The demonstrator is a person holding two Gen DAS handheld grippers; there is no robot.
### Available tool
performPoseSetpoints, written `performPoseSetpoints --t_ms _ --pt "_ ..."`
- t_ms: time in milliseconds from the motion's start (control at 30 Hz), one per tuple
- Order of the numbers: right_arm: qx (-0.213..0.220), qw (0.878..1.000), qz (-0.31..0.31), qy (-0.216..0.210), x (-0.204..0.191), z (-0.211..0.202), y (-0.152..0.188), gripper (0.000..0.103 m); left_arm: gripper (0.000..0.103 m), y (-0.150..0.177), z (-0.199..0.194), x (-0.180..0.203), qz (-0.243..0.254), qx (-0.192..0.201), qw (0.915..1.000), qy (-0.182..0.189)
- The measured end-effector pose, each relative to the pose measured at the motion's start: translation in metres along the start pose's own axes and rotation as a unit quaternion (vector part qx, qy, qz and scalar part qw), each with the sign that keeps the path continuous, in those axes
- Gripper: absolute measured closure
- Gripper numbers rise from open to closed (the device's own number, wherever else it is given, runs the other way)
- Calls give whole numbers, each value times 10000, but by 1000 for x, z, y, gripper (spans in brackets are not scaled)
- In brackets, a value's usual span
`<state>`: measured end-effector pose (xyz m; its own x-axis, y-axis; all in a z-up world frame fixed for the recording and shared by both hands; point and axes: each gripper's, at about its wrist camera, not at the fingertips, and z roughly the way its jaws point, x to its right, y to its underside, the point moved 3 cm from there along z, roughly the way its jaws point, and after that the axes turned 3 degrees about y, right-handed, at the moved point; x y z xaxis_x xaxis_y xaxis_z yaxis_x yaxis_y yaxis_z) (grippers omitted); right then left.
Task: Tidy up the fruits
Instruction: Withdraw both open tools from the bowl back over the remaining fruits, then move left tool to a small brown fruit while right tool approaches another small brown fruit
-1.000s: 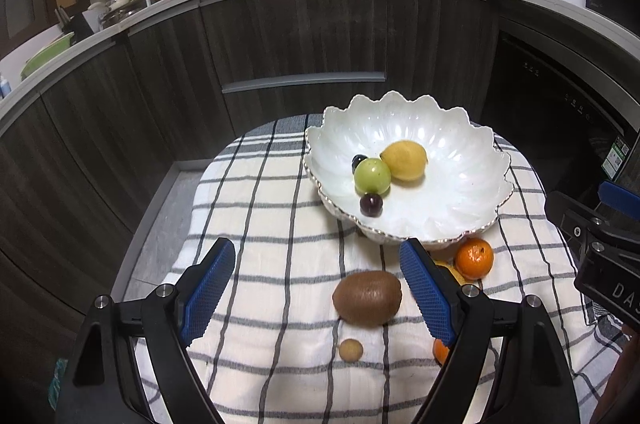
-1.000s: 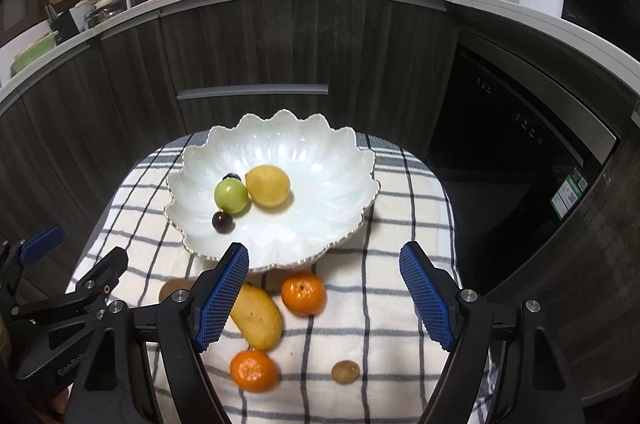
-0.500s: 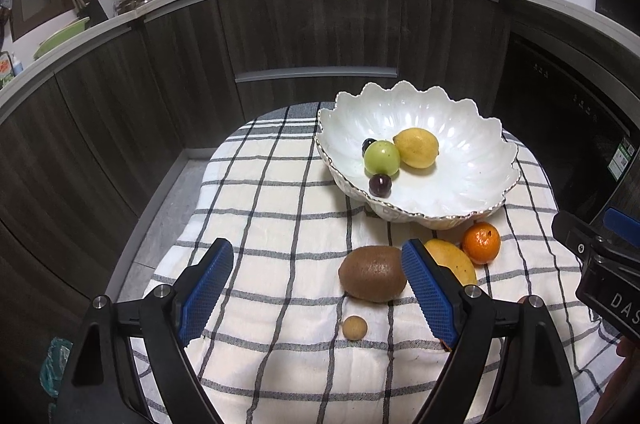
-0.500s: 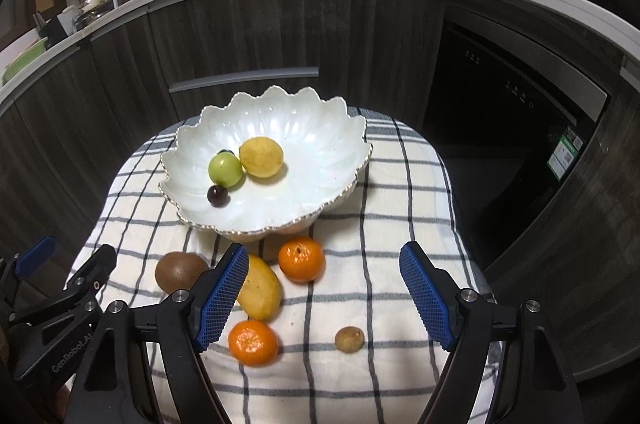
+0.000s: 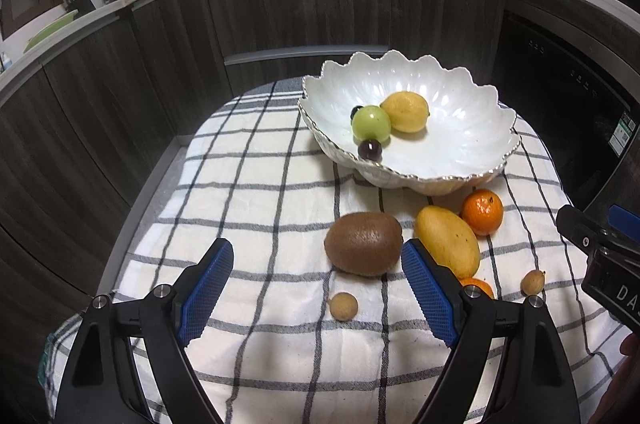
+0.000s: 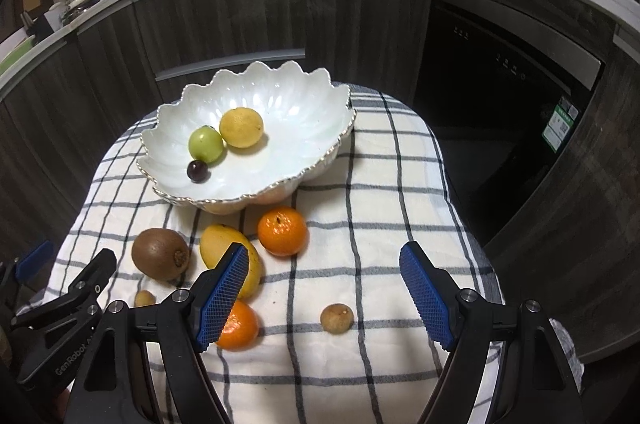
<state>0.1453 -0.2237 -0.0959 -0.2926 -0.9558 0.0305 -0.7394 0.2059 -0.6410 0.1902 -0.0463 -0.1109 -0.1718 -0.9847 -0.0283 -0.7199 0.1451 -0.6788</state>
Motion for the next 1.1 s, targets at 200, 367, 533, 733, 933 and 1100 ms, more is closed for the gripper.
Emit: performPoseSetpoints --t_ms 200,367,533,733,933,1100 --pt "-114 9999 -39 105 1 8 15 24 17 18 10 0 18 -143 9999 64" --pt "-291 9995 -25 120 2 17 29 24 17 30 19 2 17 -227 9997 -4" --pt "-500 9987 -16 23 2 29 38 24 18 37 30 3 28 -329 9994 -36" --pt "-532 9985 -84 56 0 34 40 24 24 41 40 3 13 -354 9994 -55" --pt "-550 9983 -174 105 -4 38 41 24 42 45 51 3 39 -486 9988 -50" --pt "-635 9977 -204 120 -5 44 43 24 57 48 59 7 124 -595 9982 -24"
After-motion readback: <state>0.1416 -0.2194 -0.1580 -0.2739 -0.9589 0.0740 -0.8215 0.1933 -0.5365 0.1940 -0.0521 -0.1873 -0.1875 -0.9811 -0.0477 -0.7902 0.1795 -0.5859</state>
